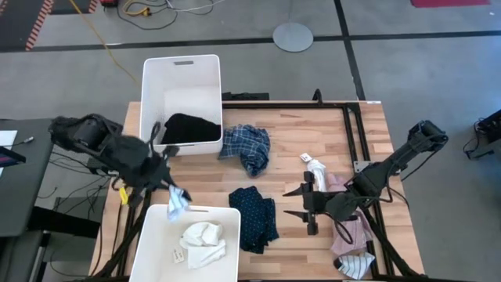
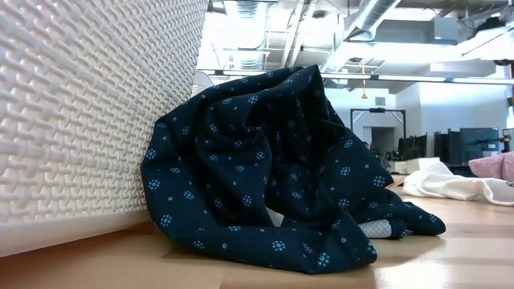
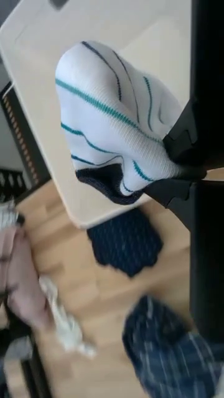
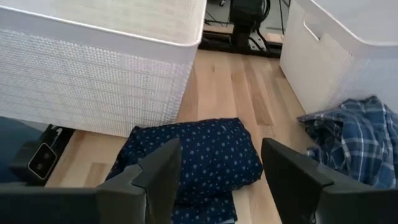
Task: Sort clothes
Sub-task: Put the left white striped sock into the bottom white bin
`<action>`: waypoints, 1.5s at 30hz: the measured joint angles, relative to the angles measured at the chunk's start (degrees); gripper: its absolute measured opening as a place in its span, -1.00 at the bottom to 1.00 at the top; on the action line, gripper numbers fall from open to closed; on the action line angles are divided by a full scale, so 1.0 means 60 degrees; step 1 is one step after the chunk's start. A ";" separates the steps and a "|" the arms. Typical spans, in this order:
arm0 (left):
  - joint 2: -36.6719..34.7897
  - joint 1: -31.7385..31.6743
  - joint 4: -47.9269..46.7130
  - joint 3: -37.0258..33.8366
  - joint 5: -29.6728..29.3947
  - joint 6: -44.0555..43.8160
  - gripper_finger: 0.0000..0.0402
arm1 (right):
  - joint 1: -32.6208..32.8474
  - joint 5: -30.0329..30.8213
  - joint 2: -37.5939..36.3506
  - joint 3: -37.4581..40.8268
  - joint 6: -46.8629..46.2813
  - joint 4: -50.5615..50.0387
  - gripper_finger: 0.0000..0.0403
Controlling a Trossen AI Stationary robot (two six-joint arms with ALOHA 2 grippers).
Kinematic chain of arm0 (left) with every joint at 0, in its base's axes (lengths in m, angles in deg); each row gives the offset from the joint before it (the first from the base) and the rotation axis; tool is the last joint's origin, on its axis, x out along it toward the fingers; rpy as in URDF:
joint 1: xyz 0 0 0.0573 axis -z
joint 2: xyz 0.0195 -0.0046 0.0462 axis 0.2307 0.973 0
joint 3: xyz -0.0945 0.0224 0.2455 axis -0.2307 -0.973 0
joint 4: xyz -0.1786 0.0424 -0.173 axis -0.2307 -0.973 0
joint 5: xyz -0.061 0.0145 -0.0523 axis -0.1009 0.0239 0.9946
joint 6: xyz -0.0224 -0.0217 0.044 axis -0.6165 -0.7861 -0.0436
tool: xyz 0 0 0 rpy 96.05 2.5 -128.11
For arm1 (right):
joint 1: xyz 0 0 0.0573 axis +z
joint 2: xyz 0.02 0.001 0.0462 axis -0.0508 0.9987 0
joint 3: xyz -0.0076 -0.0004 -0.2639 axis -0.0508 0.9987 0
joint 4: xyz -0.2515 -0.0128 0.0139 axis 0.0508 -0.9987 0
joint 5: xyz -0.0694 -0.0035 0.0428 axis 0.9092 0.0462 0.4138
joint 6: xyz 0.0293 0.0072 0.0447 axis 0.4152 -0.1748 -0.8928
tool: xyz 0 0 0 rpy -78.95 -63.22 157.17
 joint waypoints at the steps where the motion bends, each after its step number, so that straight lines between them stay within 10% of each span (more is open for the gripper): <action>1: 0.0090 0.0211 0.0015 0.0000 -0.0003 -0.0113 -1.00 | 0.0024 -0.0004 0.0000 0.0000 -0.0125 -0.0078 0.19; 17: 0.2375 0.1955 -0.0372 -0.0117 -0.1183 -0.0767 -0.99 | 0.0572 -0.0012 0.0007 0.0097 -0.0896 -0.0548 0.19; 45: 0.2314 0.2865 0.0975 -0.2356 -0.1017 -0.2194 -0.98 | 0.0682 -0.0001 0.0018 0.0841 -0.1648 -0.0193 0.19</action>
